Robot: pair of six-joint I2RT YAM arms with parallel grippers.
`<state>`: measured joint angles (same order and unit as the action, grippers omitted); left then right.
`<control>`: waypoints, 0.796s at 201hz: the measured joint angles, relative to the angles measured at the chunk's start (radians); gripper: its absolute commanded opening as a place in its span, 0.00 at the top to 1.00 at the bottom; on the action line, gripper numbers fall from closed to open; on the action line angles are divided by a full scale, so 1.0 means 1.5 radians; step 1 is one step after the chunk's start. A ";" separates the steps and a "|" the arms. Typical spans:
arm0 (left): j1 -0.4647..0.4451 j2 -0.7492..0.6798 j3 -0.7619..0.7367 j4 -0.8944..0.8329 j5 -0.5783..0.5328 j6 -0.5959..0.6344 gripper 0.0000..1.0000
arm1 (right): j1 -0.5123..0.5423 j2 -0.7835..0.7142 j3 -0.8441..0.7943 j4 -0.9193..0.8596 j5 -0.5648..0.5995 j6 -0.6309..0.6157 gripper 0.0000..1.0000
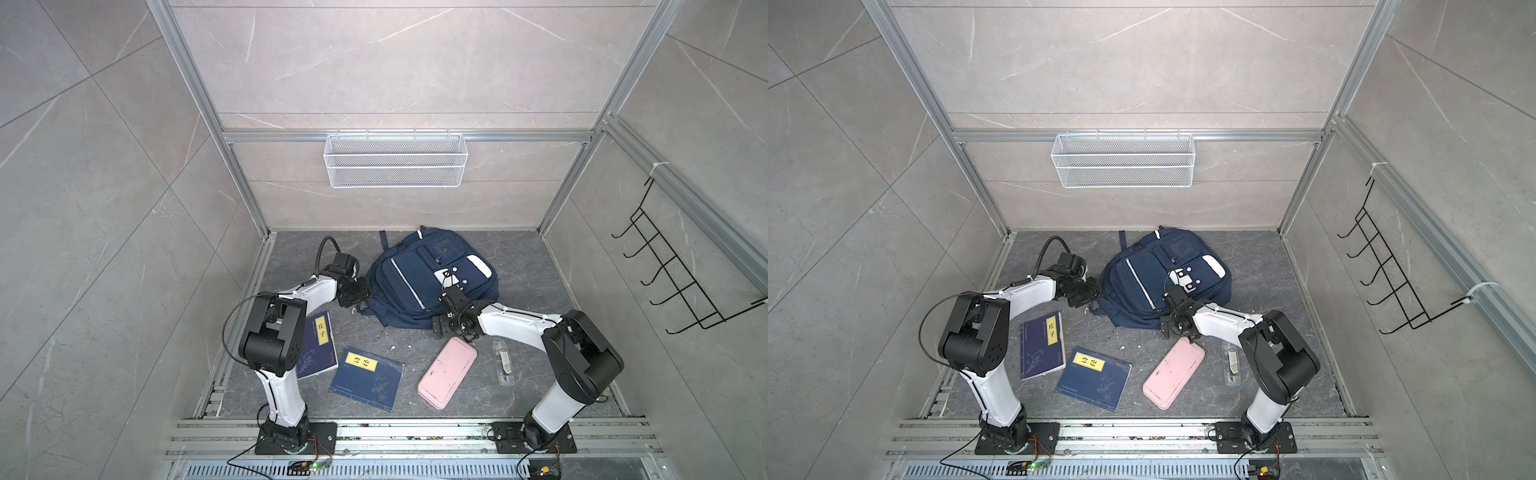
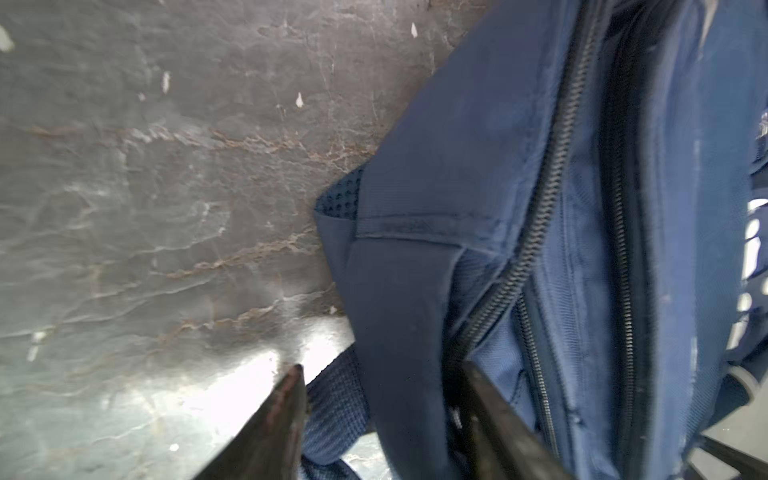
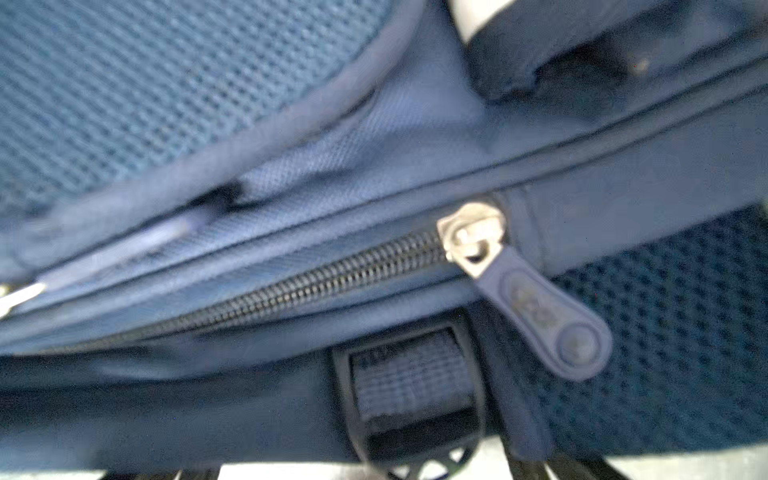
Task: Pack the student bag
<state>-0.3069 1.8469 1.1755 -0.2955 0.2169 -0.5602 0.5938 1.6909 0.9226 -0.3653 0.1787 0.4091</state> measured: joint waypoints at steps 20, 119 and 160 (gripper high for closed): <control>0.002 0.002 -0.001 0.008 0.002 -0.001 0.48 | 0.000 -0.006 -0.009 0.021 0.007 0.000 0.01; -0.010 -0.107 -0.002 -0.053 -0.027 0.004 0.26 | -0.004 -0.109 -0.040 0.082 0.003 0.001 0.03; -0.089 -0.166 0.023 -0.080 -0.038 0.013 0.31 | -0.004 -0.144 -0.031 0.049 -0.001 0.016 0.04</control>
<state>-0.4397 1.5982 1.2102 -0.4156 0.1600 -0.5407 0.5884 1.4750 0.8761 -0.2916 0.1772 0.4324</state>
